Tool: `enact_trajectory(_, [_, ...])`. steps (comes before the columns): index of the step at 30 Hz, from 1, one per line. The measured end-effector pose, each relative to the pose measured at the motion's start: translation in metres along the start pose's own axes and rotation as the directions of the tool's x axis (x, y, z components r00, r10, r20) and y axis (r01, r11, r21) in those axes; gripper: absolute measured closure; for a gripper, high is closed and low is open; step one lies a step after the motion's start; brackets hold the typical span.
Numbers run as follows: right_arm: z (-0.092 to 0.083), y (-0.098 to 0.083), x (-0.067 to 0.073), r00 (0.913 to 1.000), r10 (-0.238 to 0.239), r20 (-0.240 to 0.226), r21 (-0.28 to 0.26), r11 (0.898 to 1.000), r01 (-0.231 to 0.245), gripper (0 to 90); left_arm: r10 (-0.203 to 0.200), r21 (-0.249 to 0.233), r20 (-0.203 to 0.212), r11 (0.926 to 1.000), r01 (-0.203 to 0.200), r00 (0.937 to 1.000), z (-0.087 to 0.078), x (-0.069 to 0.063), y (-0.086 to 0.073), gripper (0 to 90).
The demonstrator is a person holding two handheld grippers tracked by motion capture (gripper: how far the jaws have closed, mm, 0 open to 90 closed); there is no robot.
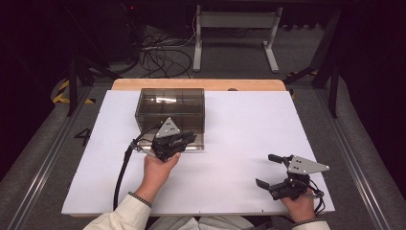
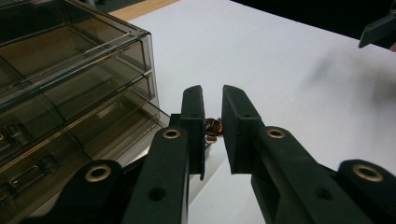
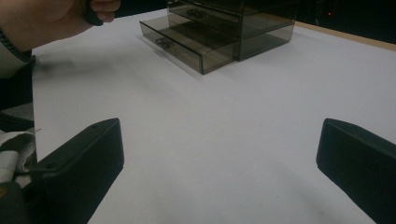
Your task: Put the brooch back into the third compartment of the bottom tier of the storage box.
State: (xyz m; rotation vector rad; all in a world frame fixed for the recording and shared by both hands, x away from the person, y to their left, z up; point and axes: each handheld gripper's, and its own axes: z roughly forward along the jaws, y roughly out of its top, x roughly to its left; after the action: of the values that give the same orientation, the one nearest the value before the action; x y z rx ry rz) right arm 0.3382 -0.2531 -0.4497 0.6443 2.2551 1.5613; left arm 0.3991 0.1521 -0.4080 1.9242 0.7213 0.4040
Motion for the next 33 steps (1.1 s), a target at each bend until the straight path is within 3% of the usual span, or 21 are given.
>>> enact_trajectory(33, [0.0, -0.001, -0.001, 1.0, -0.003, -0.001, 0.006, 1.0, 0.003, 1.3, -0.07, 0.039, -0.058, 0.9966, 0.072, 0.9959, 0.035, 0.028, -0.001, 79.8])
